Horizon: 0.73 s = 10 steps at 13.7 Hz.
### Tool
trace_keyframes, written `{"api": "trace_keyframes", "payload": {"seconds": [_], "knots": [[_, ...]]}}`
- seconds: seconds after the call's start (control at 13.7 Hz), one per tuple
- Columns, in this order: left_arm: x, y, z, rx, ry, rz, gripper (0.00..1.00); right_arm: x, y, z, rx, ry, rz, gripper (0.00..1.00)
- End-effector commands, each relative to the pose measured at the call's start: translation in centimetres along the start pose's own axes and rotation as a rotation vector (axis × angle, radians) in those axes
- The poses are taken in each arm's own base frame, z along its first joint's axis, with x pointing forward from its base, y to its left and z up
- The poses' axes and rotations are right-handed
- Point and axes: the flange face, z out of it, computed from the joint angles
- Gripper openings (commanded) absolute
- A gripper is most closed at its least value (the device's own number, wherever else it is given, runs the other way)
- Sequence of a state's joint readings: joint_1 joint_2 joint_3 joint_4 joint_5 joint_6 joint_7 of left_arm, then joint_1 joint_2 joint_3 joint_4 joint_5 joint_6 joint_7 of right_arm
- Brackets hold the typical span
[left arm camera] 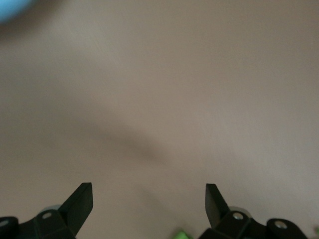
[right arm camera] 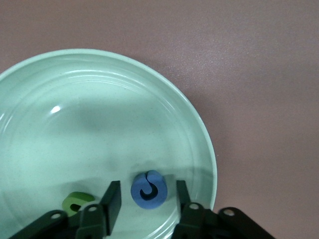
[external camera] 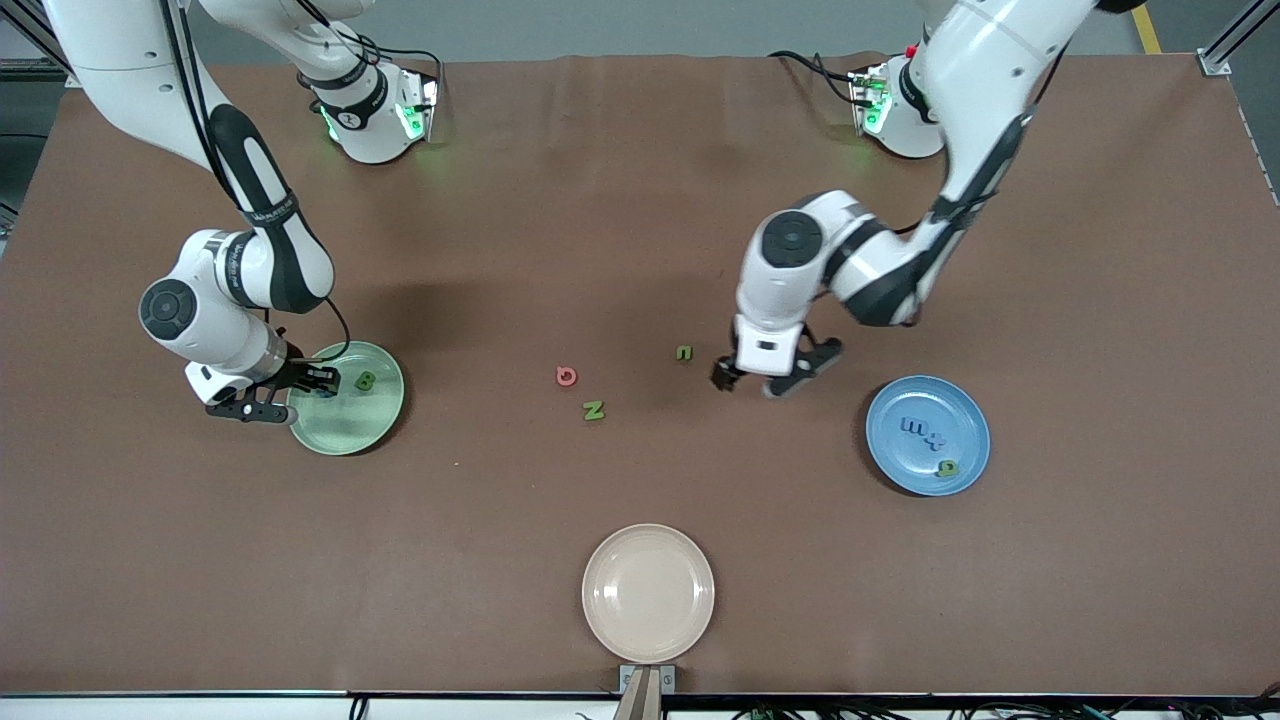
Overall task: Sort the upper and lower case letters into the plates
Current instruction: 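Drop the x onto the blue plate, then grasp the green u, then carry the u toward the blue plate while the right gripper grasps Q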
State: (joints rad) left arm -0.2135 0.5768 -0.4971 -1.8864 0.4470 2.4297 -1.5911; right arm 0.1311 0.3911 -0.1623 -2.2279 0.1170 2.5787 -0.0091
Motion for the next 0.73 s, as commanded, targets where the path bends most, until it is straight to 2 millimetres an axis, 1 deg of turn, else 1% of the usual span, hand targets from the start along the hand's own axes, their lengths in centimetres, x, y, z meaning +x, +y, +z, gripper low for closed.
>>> {"api": "trace_keyframes", "payload": {"seconds": [0.0, 0.07, 0.15, 0.22, 0.29, 0.37, 0.51, 0.59, 0.66], "knots": [[-2.9, 2.9, 2.5, 0.009, -0.034, -0.015, 0.94, 0.4, -1.2, -1.8, 0.02, 0.028, -0.002, 1.0], [-4.2, 3.4, 2.6, 0.006, -0.038, -0.011, 0.9, 0.5, -3.0, -2.6, 0.025, 0.007, 0.031, 1.0], [-5.6, 3.5, 3.3, 0.016, -0.047, -0.012, 0.88, 0.2, -5.4, -3.4, 0.026, -0.02, 0.066, 1.0], [-6.3, 3.7, 3.4, 0.017, -0.047, -0.006, 0.83, -0.5, -8.5, -4.0, 0.024, -0.037, 0.113, 1.0], [-6.2, 3.5, 4.1, 0.025, -0.048, 0.001, 0.79, -1.3, -11.3, -4.4, 0.022, -0.034, 0.143, 1.0], [-6.2, 3.5, 4.3, 0.027, -0.049, 0.013, 0.75, -2.2, -14.5, -4.4, 0.019, -0.033, 0.177, 1.0], [-6.4, 3.3, 4.8, 0.032, -0.052, 0.048, 0.69, -3.7, -19.5, -4.5, 0.019, -0.02, 0.238, 1.0], [-6.3, 3.3, 4.8, 0.032, -0.053, 0.073, 0.69, -4.4, -22.3, -5.0, 0.024, -0.008, 0.266, 1.0], [-6.3, 3.3, 4.8, 0.031, -0.054, 0.105, 0.69, -4.9, -24.6, -5.4, 0.03, 0.001, 0.292, 1.0]]}}
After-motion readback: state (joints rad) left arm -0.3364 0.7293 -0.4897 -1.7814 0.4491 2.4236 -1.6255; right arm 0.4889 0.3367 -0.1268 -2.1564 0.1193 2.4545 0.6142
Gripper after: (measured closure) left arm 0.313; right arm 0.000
